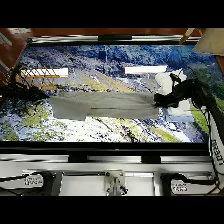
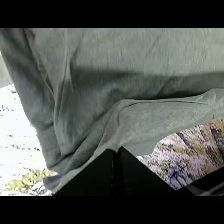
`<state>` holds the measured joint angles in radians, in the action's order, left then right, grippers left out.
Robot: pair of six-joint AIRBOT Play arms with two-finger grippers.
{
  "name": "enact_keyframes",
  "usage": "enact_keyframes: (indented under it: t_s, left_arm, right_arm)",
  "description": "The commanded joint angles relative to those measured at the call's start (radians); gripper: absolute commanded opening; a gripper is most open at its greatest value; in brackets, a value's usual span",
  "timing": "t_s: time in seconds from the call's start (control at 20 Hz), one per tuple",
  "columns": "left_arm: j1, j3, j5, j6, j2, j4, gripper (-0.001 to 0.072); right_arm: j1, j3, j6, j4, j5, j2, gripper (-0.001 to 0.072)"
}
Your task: Fold the shirts.
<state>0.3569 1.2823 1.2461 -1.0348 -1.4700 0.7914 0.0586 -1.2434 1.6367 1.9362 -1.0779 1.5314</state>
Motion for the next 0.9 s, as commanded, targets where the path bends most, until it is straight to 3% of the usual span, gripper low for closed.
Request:
enact_keyframes:
  t_s: [0.0,0.1,0.5,0.65,0.7,0.75,0.8,0.85]
  left_arm:
    - [-0.042,0.074,-0.147,-0.084,-0.098,-0.015,0.0031]
    - [-0.042,0.113,-0.165,-0.121,-0.156,-0.015,0.0031]
    - [-0.057,0.155,-0.279,-0.122,-0.236,-0.123,0.0032]
    - [-0.075,0.155,-0.277,-0.140,-0.263,-0.119,0.0032]
    - [-0.077,0.155,-0.264,-0.153,-0.275,-0.119,0.0032]
    - [-0.077,0.155,-0.241,-0.157,-0.286,-0.119,0.0056]
    - [-0.077,0.155,-0.220,-0.156,-0.290,-0.118,0.0262]
    - [-0.076,0.156,-0.205,-0.156,-0.290,-0.118,0.0583]
  right_arm:
    - [0.000,-0.132,-0.005,-0.010,0.033,0.116,0.0068]
    - [0.000,-0.168,-0.005,-0.008,0.046,0.158,0.0068]
    - [0.000,-0.185,-0.006,0.025,0.156,0.217,0.0068]
    - [0.000,-0.185,-0.022,0.037,0.132,0.244,0.0073]
    - [0.000,-0.185,-0.022,0.036,0.117,0.253,0.0133]
    - [0.000,-0.185,-0.019,0.035,0.108,0.256,0.0337]
    - [0.000,-0.185,0.002,0.038,0.095,0.252,0.0507]
    - [0.001,-0.192,0.027,0.030,0.066,0.244,0.0512]
